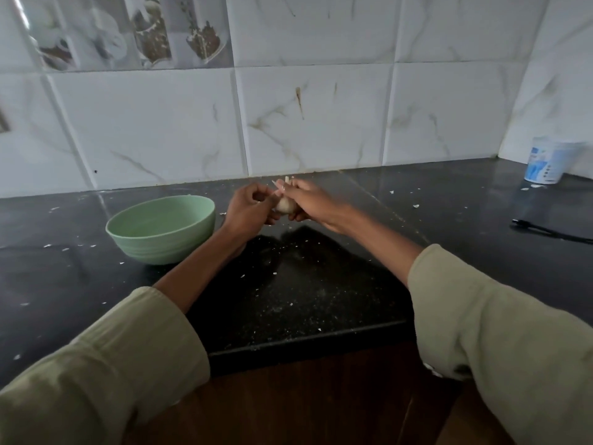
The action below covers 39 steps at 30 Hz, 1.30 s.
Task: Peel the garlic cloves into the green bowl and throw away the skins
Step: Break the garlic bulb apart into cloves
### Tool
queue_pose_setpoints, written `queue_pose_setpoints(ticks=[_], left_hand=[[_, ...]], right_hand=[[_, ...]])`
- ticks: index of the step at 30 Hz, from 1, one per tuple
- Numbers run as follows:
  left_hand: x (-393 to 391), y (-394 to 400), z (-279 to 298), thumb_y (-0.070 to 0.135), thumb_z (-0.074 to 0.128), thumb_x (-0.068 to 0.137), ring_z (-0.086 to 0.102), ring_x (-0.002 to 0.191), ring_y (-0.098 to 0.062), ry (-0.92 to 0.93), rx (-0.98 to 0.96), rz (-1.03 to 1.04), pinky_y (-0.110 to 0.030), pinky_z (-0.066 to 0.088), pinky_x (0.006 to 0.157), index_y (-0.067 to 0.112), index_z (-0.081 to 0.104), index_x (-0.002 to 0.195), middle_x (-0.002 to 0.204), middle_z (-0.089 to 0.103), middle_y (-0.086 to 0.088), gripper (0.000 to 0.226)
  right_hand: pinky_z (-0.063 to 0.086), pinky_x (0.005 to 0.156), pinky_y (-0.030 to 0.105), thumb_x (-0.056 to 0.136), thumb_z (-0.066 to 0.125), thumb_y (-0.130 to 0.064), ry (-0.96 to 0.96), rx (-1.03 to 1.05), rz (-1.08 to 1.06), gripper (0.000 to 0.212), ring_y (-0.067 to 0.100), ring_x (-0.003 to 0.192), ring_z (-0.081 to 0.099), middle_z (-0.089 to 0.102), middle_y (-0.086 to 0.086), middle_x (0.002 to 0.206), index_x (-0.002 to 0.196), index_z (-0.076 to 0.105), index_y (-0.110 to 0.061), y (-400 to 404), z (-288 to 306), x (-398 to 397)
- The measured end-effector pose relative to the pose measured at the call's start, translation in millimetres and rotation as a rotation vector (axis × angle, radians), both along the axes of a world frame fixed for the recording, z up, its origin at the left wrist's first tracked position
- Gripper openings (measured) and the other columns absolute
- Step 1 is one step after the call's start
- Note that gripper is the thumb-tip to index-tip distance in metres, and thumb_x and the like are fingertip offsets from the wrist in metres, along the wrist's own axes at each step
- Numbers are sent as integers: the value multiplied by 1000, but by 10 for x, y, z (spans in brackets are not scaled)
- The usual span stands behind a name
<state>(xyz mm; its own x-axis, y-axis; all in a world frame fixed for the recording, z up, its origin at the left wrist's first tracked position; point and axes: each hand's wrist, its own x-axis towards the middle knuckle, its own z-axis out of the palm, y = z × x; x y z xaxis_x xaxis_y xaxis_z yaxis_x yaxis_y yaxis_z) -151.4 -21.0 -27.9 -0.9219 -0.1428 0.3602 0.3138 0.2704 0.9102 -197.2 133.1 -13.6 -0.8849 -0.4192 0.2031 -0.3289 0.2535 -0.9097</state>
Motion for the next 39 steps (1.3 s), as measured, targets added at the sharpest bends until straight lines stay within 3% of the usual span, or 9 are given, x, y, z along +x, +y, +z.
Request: queue_pose_setpoints(ticks=[5, 13, 17, 20, 24, 28, 32, 35, 39], left_hand=[[-19, -21, -3, 14, 65, 103, 68, 61, -10, 2, 14, 52, -20, 56, 59, 11, 64, 93, 81, 71, -9, 10], [-43, -3, -15, 2, 57, 101, 69, 68, -11, -40, -107, 137, -25, 55, 63, 11, 61, 103, 91, 68, -4, 10], [0, 1, 10, 4, 51, 98, 66, 68, -12, -39, -166, 137, -25, 49, 55, 12, 60, 110, 89, 69, -1, 17], [13, -4, 17, 14, 50, 100, 68, 73, -17, -59, -147, 138, -29, 49, 57, 10, 58, 114, 100, 72, -6, 16], [18, 18, 20, 42, 42, 110, 69, 72, -18, -94, -222, 121, -29, 47, 57, 11, 52, 113, 107, 70, -9, 33], [29, 33, 66, 49, 34, 112, 58, 59, -15, -122, -182, 90, -21, 41, 45, 10, 57, 104, 94, 64, -8, 46], [76, 55, 82, 41, 29, 114, 45, 52, -11, -156, -56, -6, -19, 32, 41, 7, 61, 105, 74, 53, -3, 48], [101, 79, 102, 37, 30, 114, 44, 60, -11, -163, 0, 28, -23, 37, 50, 9, 59, 105, 79, 52, 0, 42], [126, 94, 112, 33, 31, 114, 46, 64, -12, -180, 28, 10, -24, 42, 52, 12, 59, 95, 83, 53, 2, 39]], right_hand=[[53, 56, 21, 110, 49, -27, 76, -24, -18, 22, 13, 62, 63, 67, 13, 96, 110, 61, -8, -25, -8, -14], [59, 62, 20, 109, 46, -7, 39, -57, -46, 25, 7, 67, 73, 72, 10, 95, 117, 65, 7, 3, -9, -49], [64, 86, 42, 104, 57, -9, 78, -29, -79, 21, 29, 99, 75, 73, 20, 110, 114, 67, 7, -2, -15, -65], [65, 84, 39, 97, 69, -8, 87, -55, -73, 21, 29, 109, 71, 72, 12, 110, 113, 66, 6, 11, -7, -39], [60, 71, 20, 94, 76, -15, 143, -77, -78, 19, 18, 91, 71, 66, 14, 103, 101, 63, -4, 25, 24, 7], [65, 79, 41, 95, 75, -18, 116, -153, -49, 22, 28, 89, 76, 60, 10, 96, 92, 55, -8, 7, 49, 30], [62, 73, 53, 99, 68, -24, 383, 46, -110, 26, 31, 81, 74, 65, 13, 87, 90, 52, -6, -52, 29, 54], [59, 57, 46, 105, 58, -27, 416, 98, -76, 28, 28, 57, 71, 64, 14, 73, 89, 50, -5, -54, 19, 90], [53, 56, 44, 107, 53, -29, 559, 186, -132, 30, 31, 55, 64, 60, 5, 61, 80, 49, -15, -95, 16, 114]])
